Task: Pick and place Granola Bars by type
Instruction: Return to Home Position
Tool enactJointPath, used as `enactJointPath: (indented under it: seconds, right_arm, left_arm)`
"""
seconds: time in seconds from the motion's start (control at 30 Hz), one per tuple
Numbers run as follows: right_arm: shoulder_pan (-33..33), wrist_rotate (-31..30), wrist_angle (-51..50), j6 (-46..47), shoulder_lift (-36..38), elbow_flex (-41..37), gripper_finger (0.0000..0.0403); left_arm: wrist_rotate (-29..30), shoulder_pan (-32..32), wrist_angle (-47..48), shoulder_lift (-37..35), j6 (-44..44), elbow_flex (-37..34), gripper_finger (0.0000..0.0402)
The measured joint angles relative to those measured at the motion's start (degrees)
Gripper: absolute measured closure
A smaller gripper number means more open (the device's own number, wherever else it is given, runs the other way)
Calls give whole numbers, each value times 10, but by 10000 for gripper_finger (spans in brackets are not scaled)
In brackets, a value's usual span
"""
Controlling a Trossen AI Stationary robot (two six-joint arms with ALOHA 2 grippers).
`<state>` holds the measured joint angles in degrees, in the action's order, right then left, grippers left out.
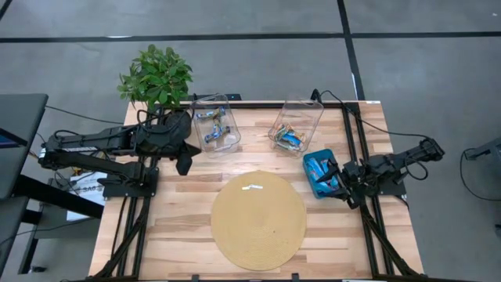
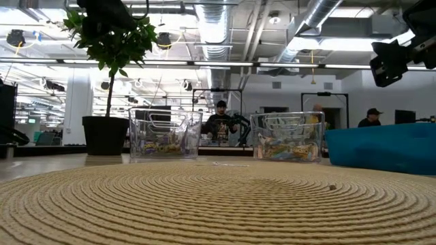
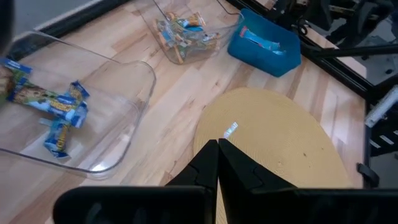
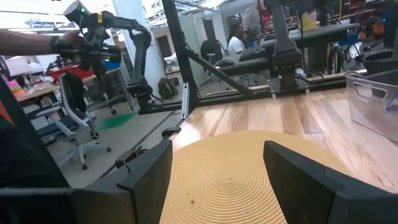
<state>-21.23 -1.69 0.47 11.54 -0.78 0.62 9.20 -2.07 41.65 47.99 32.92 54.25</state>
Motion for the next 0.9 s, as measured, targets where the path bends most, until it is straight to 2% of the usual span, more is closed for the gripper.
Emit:
enactJointPath:
  seconds: [0.2,0.3,0.43,0.53,0.73,0.9]
  right_arm:
    - [0,0,0,0,0,0,159]
    - [0,0,0,0,0,0,159]
    - [0,0,0,0,0,0,159]
    - [0,0,0,0,0,0,159]
    - [0,0,0,0,0,0,159]
    - [0,0,0,0,0,0,159]
  left_arm:
    - [20,0,5,0,-1,0,401]
    - [5,1,31,0,33,0,401]
    - [3,19,50,-14,-8,-15,401]
    - [-2,33,-15,-54,-39,-83,401]
    - [-77,41,-226,-196,-87,-288,401]
    - [-130,41,-259,-320,-95,-393,401]
